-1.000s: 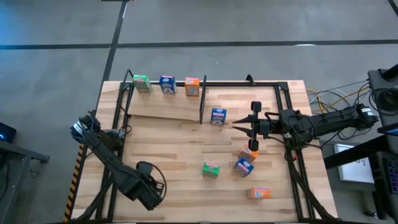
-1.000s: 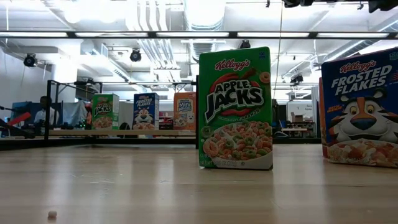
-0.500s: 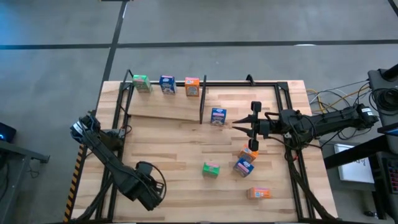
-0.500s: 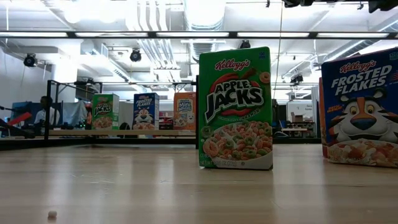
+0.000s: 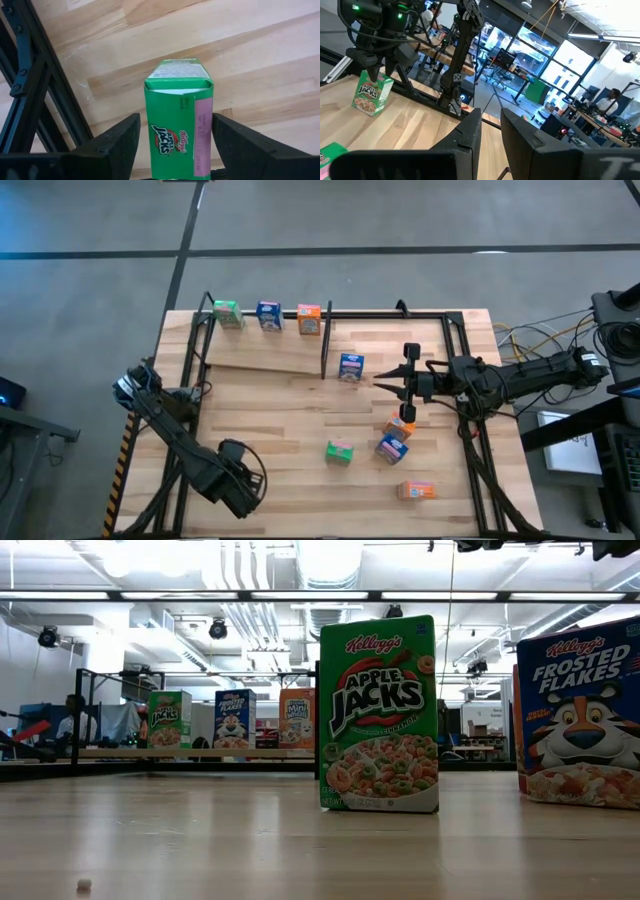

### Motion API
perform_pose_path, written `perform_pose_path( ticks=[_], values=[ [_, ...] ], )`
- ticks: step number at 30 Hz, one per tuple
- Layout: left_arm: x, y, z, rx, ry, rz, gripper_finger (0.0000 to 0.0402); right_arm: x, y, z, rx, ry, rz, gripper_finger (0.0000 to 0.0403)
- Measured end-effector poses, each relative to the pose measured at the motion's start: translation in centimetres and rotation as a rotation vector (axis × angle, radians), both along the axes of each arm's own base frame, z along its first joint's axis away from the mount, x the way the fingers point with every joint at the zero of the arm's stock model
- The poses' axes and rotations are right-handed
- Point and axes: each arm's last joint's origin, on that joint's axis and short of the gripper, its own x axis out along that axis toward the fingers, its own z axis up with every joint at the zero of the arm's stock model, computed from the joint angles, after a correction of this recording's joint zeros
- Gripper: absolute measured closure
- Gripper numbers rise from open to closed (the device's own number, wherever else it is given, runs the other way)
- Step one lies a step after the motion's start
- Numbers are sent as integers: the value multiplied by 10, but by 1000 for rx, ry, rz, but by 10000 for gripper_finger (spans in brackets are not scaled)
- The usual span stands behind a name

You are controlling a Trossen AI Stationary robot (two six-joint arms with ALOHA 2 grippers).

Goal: Stack cereal on shelf
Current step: Put the left green cereal box on the shelf aligned with the green cereal box

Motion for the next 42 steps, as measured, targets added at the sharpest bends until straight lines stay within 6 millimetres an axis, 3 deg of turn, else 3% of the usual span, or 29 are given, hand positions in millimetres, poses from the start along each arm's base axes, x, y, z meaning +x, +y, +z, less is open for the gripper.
perform_pose_path(
  ticks=[8, 20, 29, 34, 42],
  values=[
    [1, -1, 0, -10, -10, -2, 212, 0, 0, 0, 0, 0, 0, 339],
    [2, -2, 1, -20, -18, -23, 235, 0, 0, 0, 0, 1, 0, 339],
    [19, 0, 33, -6, -183, -264, 235, 0, 0, 0, 0, 4, 0, 339],
    [40, 24, 54, 77, -254, -460, 235, 0, 0, 0, 6, 5, 0, 339],
    [63, 85, 64, 131, -89, -783, 235, 0, 0, -3, 15, 29, 2, 339]
  ],
)
